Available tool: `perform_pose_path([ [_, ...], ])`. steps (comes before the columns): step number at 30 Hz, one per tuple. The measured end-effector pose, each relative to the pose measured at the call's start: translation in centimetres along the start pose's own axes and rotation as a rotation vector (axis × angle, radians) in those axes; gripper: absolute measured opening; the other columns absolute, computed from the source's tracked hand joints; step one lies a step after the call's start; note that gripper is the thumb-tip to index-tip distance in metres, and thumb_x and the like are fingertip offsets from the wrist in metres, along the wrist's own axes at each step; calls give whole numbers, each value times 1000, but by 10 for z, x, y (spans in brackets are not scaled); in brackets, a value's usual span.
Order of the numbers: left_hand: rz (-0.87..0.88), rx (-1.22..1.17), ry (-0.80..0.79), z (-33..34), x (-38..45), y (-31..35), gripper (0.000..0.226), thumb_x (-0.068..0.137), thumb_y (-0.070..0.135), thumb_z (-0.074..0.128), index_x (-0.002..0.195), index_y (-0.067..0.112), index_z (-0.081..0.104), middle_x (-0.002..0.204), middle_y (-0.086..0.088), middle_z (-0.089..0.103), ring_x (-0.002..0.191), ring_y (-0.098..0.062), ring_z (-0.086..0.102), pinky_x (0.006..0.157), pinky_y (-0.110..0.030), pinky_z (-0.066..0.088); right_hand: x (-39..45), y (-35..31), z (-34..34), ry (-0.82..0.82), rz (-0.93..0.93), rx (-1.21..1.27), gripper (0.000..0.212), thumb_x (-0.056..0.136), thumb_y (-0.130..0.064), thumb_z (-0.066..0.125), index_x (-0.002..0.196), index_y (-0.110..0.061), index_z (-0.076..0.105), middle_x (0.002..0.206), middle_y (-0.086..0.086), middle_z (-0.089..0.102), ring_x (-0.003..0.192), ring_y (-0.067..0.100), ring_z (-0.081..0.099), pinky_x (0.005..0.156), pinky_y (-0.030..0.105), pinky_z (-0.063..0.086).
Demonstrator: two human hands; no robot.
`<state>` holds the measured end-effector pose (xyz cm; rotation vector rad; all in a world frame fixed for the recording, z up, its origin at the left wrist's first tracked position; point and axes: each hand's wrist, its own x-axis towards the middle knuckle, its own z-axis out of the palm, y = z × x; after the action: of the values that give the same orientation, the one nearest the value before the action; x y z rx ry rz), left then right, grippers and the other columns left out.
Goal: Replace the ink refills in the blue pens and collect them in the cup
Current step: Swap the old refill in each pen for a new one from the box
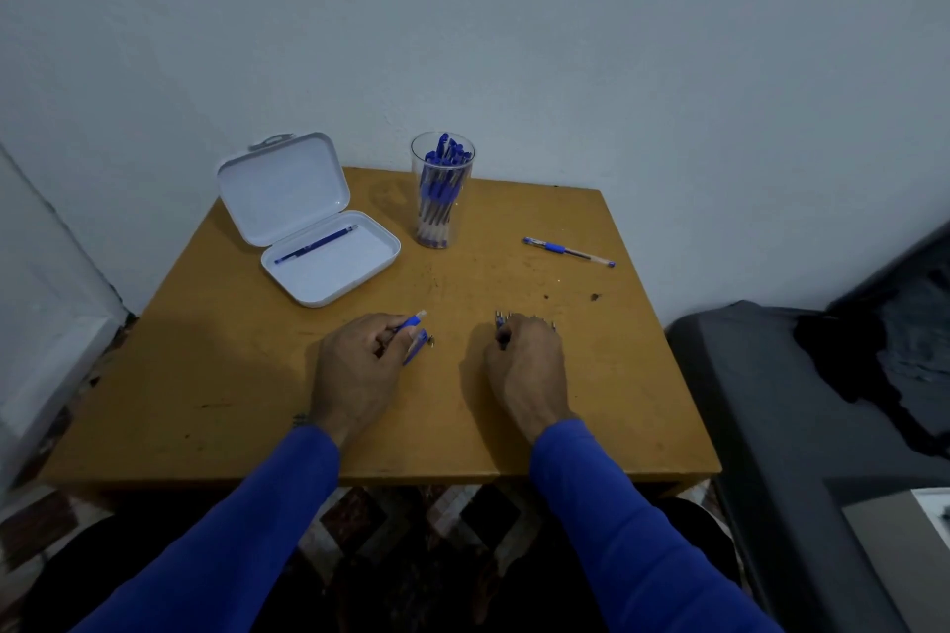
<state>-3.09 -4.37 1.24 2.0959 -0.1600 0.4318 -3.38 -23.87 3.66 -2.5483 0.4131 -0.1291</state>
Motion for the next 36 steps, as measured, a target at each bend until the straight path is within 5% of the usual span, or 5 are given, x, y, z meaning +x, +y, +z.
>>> perform_pose_path([
  [6, -14, -7, 23, -12, 9, 2, 18, 95, 30, 68, 109, 22, 76, 82, 16, 68, 75, -1, 63, 64, -21, 54, 2, -23, 4, -9, -86, -34, 15, 100, -26, 61, 111, -18, 66, 106, -1, 64, 89, 12, 60, 72, 24, 49],
  [17, -18, -2, 210, -67, 32, -40, 21, 92, 23, 74, 107, 8, 76, 79, 5, 70, 69, -6, 65, 62, -23, 56, 24, -122, 33, -58, -432, -84, 12, 95, -19, 58, 100, -14, 68, 96, 5, 64, 83, 23, 61, 67, 36, 55],
  [23, -104, 96, 246, -97, 43, -61, 12, 94, 26, 72, 100, 17, 78, 69, 7, 66, 64, -9, 61, 58, -32, 53, 51, -172, 61, -190, -577, -188, 29, 96, -7, 57, 121, -15, 69, 115, 7, 66, 102, 27, 64, 74, 36, 53],
  [27, -159, 108, 281, -110, 48, -73, 4, 94, 27, 71, 93, 31, 73, 67, 13, 62, 65, -4, 58, 60, -24, 48, 70, -196, 80, -264, -691, -329, 41, 96, -3, 55, 135, -15, 63, 131, 9, 58, 120, 29, 56, 88, 39, 51],
  [36, -223, 17, 261, -111, 50, -91, 6, 95, 34, 70, 98, 33, 74, 75, 14, 66, 73, -4, 61, 65, -23, 50, 90, -202, 108, -289, -828, -500, 39, 96, -8, 59, 135, -9, 56, 134, 13, 47, 113, 29, 56, 94, 41, 55],
])
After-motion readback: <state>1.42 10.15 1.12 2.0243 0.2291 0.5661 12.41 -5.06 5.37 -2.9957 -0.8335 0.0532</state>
